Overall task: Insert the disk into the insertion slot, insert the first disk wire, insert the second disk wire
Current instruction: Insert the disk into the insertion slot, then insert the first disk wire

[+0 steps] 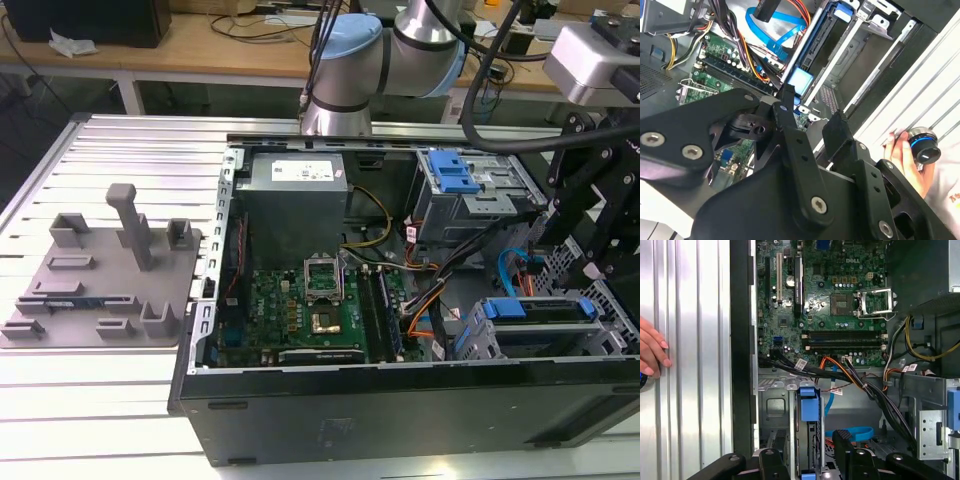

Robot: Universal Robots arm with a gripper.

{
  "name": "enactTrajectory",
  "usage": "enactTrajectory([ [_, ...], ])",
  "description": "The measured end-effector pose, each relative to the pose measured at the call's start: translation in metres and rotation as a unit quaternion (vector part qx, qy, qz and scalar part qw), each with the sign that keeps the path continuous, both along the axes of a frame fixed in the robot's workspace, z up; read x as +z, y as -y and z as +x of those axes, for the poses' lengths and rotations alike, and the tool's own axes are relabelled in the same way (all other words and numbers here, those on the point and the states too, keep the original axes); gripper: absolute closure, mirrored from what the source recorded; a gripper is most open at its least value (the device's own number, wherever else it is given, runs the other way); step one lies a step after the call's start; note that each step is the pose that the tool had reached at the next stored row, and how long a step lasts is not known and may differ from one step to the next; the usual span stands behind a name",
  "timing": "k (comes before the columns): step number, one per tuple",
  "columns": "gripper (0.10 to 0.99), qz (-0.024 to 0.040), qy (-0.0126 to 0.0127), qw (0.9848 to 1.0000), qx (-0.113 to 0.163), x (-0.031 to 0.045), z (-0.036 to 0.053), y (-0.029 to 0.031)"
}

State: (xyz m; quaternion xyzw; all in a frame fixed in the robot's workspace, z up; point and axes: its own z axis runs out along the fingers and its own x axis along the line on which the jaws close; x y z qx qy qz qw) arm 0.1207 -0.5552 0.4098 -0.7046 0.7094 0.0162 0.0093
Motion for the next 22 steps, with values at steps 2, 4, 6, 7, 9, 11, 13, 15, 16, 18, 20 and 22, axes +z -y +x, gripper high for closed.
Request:
enactTrajectory([
  [2, 0.584, 0.0, 0.0, 1.0, 0.0, 0.0, 0.0, 0.0],
  [4, 0.584, 0.0, 0.0, 1.0, 0.0, 0.0, 0.0, 0.0],
  [6, 0.584, 0.0, 0.0, 1.0, 0.0, -0.0001, 0.0, 0.0],
  [7, 0.584, 0.0, 0.0, 1.0, 0.0, -0.0001, 0.0, 0.0],
  [9, 0.584, 0.0, 0.0, 1.0, 0.0, -0.0001, 0.0, 0.0],
  [11, 0.584, 0.0, 0.0, 1.0, 0.0, -0.0001, 0.0, 0.0],
  [13, 0.584, -0.0053, -0.0001, 1.0, 0.001, -0.0002, 0.0001, -0.0038],
  [15, 0.584, -0.0196, -0.0002, 0.9998, 0.001, -0.0003, 0.0002, -0.0114],
  [16, 0.584, -0.0279, -0.0002, 0.9996, 0.001, -0.0001, 0.0002, -0.0142],
  [18, 0.584, -0.061, -0.0003, 0.9981, 0.001, -0.0002, 0.0001, -0.0156],
  [20, 0.584, -0.0854, 0.0009, 0.9963, -0.002, -0.0009, -0.0001, -0.0156],
  [22, 0.584, -0.0855, 0.0032, 0.9962, -0.015, -0.0015, 0.0, -0.0159],
])
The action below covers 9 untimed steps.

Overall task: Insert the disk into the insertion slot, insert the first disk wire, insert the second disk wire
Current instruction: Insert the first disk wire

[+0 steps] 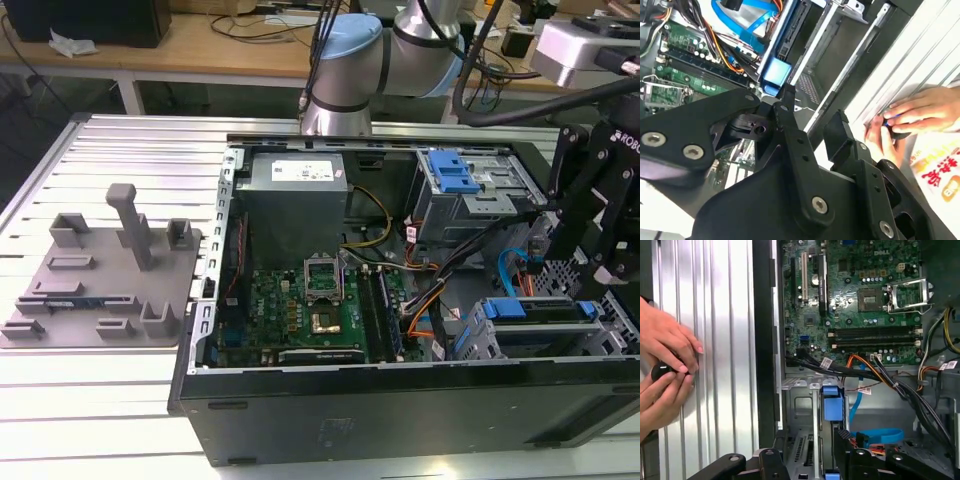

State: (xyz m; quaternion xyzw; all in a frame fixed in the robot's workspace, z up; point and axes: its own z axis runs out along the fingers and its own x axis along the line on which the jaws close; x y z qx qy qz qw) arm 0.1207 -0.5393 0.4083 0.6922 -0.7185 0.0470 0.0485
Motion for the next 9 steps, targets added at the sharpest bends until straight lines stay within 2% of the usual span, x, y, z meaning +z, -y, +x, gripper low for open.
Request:
enactTrajectory([
  [3, 0.584, 0.0, 0.0004, 0.9998, -0.022, -0.0029, -0.0001, -0.0003],
  [6, 0.584, -0.0049, 0.0005, 0.9997, -0.022, -0.0067, 0.0001, -0.0124],
  [8, 0.584, -0.01, 0.0006, 0.9997, -0.022, -0.0082, 0.0, -0.0234],
  [9, 0.584, -0.0127, 0.0007, 0.9997, -0.022, -0.0087, 0.0001, -0.0323],
])
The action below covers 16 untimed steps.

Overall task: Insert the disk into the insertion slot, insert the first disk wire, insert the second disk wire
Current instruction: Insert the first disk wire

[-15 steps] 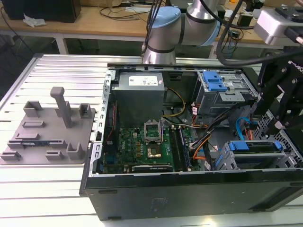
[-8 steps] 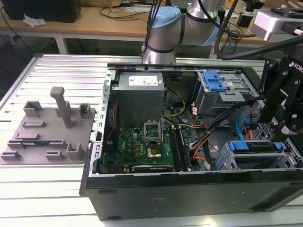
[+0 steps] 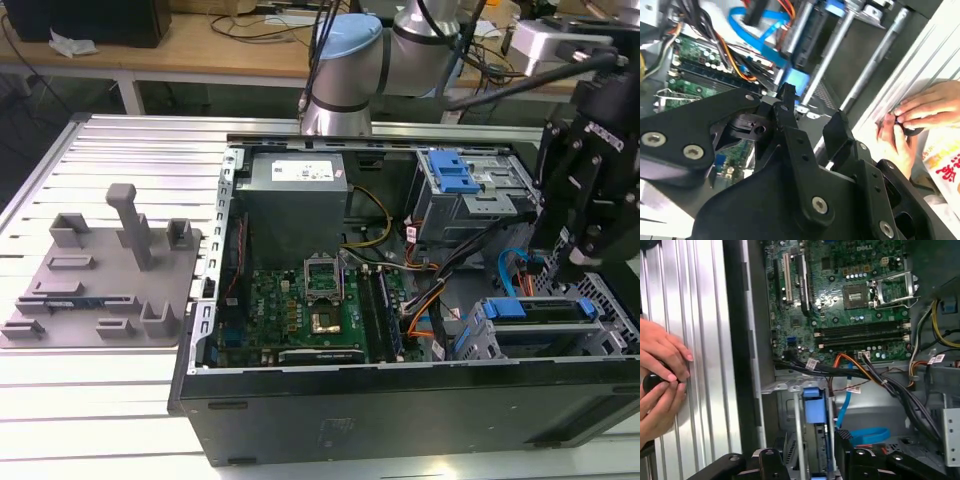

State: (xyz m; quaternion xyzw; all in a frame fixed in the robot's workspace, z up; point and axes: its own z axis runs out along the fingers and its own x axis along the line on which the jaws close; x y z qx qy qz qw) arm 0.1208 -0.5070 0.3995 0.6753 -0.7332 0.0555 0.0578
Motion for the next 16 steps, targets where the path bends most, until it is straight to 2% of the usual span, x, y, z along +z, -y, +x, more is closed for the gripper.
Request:
enactTrajectory([
  [2, 0.584, -0.0019, 0.0, 1.0, 0.0, -0.0004, 0.0, -0.0087],
  [4, 0.584, -0.0043, 0.0, 1.0, 0.0, -0.0012, 0.0003, -0.0229],
  [5, 0.584, -0.0053, 0.0, 1.0, 0.0, -0.0018, 0.0004, -0.0273],
  [8, 0.584, -0.0128, 0.0, 0.9999, 0.0, -0.0051, 0.0032, -0.0438],
  [11, 0.584, -0.0191, -0.0003, 0.9998, 0.0, -0.0081, 0.0168, -0.0483],
  [12, 0.584, -0.0207, -0.0009, 0.9998, 0.0, -0.0109, 0.0283, -0.0487],
  [13, 0.584, -0.0214, -0.0009, 0.9998, 0.0, -0.0124, 0.0338, -0.0488],
  [16, 0.584, -0.0262, 0.0003, 0.9996, -0.006, -0.0148, 0.0369, -0.0489],
])
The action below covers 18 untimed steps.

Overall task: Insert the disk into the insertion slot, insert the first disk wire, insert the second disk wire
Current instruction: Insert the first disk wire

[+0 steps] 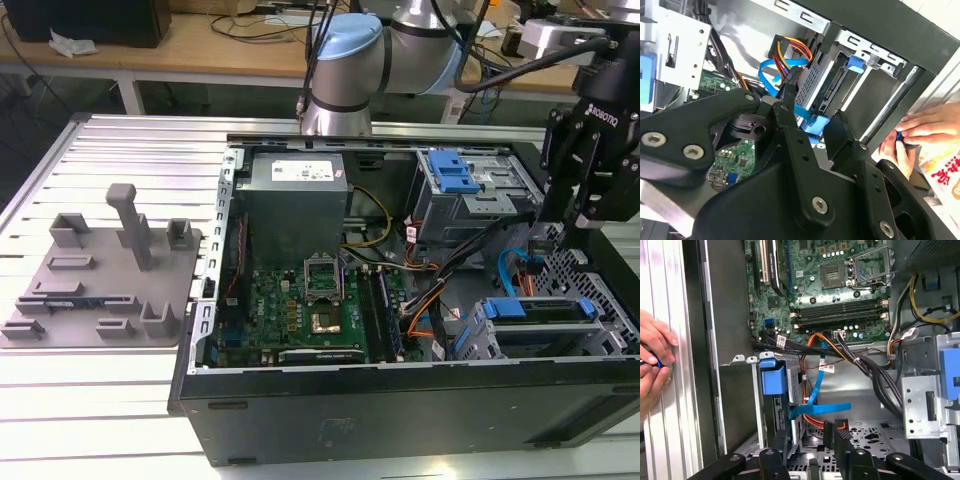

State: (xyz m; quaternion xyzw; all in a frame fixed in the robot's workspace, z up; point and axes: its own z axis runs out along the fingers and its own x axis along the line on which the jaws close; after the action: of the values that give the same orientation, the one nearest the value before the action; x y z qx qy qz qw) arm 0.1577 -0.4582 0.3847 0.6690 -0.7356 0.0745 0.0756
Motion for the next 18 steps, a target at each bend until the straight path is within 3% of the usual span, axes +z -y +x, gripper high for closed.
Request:
enactTrajectory([
  [3, 0.584, -0.0019, 0.0032, 0.9998, -0.021, -0.0026, 0.0, -0.0001],
  [5, 0.584, -0.0104, 0.0034, 0.9997, -0.021, -0.0038, 0.0001, -0.0055],
  [7, 0.584, -0.0296, 0.0038, 0.9993, -0.021, -0.0043, 0.0, -0.0136],
  [10, 0.584, -0.0725, 0.0047, 0.9971, -0.021, -0.0057, 0.0008, -0.0285],
  [11, 0.584, -0.0829, 0.005, 0.9963, -0.021, -0.0061, 0.0009, -0.0336],
  [12, 0.584, -0.0894, 0.0051, 0.9958, -0.021, -0.0065, 0.0009, -0.0372],
  [14, 0.584, -0.0957, 0.0053, 0.9952, -0.021, -0.0083, 0.0008, -0.0419],
  [18, 0.584, -0.0958, 0.0054, 0.9952, -0.02, -0.0173, 0.0009, -0.042],
])
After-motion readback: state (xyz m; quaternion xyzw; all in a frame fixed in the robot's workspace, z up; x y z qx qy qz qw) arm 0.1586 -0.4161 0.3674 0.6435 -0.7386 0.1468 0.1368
